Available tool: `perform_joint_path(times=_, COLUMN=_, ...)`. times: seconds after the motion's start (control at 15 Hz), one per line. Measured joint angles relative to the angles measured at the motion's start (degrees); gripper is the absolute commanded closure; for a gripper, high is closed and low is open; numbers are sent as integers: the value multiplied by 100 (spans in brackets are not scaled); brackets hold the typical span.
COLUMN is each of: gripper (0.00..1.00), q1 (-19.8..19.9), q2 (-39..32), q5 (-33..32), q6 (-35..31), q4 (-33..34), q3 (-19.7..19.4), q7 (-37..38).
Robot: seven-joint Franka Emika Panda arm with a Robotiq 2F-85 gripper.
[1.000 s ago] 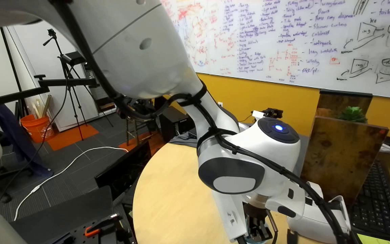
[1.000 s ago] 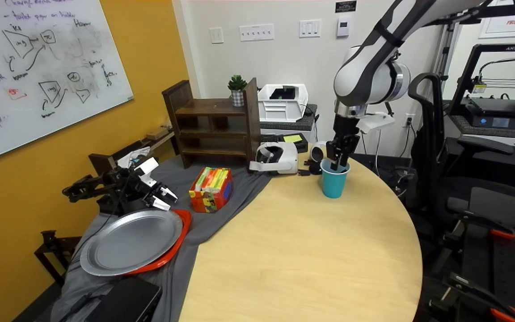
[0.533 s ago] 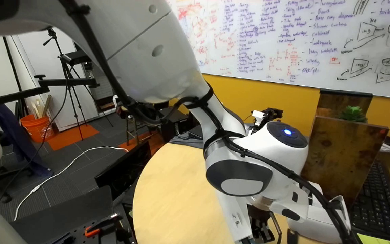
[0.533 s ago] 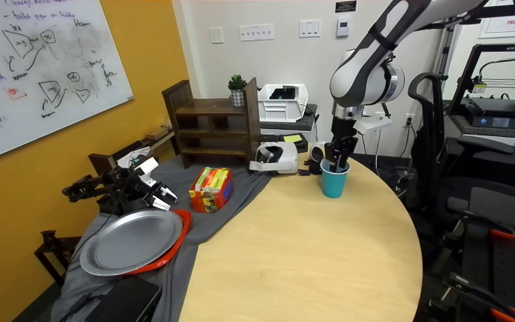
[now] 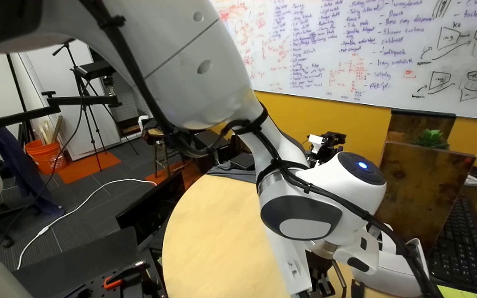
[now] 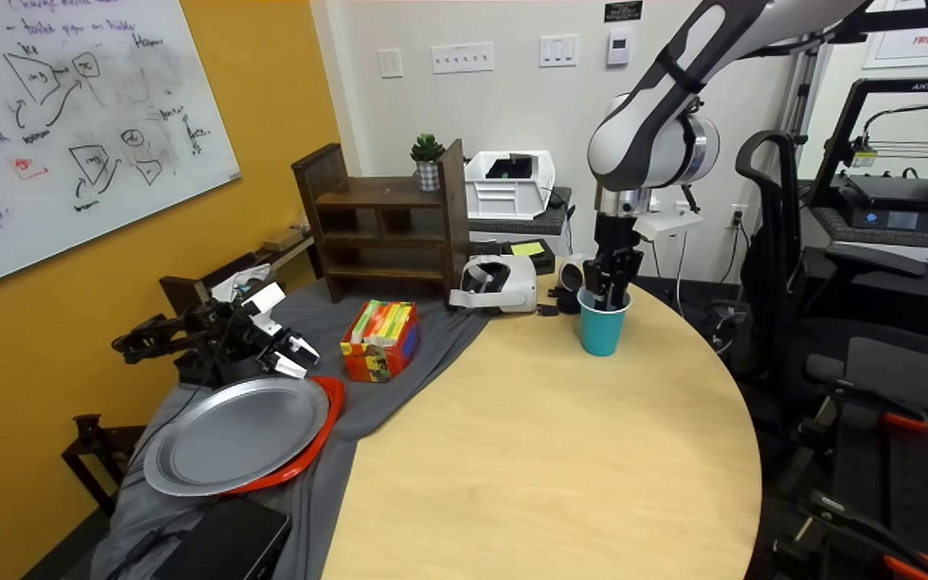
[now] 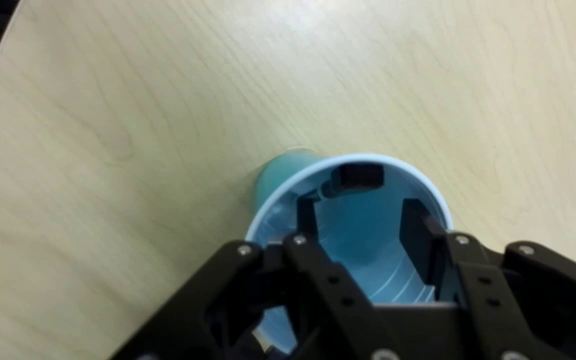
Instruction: Put the marker on the table
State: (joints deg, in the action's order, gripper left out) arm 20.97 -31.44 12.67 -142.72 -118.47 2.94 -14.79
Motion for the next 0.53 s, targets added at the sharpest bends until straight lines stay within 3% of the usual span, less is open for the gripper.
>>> perform_joint_path(times=0.53, gripper=50, q1=-46, q2=-127, q5=-1, q6=474, q4=255, q3=-177, q7=1)
